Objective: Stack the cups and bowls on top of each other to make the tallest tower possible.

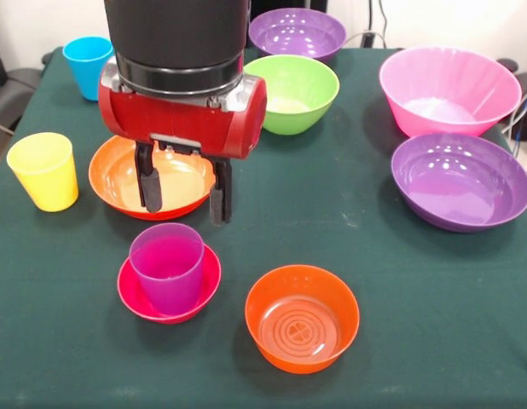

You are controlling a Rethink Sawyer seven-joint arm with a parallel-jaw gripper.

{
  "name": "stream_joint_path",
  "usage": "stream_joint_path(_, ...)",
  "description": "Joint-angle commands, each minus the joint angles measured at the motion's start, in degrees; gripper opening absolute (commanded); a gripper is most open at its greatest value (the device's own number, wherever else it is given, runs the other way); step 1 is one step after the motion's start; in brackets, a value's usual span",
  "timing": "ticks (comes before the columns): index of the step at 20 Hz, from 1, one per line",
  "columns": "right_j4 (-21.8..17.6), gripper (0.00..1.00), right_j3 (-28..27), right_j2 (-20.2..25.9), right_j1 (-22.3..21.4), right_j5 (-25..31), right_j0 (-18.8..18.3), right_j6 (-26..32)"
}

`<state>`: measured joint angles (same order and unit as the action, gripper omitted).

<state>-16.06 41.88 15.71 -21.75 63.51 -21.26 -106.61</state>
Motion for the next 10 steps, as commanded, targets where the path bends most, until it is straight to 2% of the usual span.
stream_joint_path(1,-0.8,1.0,1.5,3.3,-0.3,6.7,1.1,11.8)
stream_joint_path(6,-0.4,1.0,6.3,2.5,-2.1,3.6,0.8,10.2)
stream_joint_path(10,-0.5,1.0,7.1,2.4,-2.5,2.9,0.9,9.7)
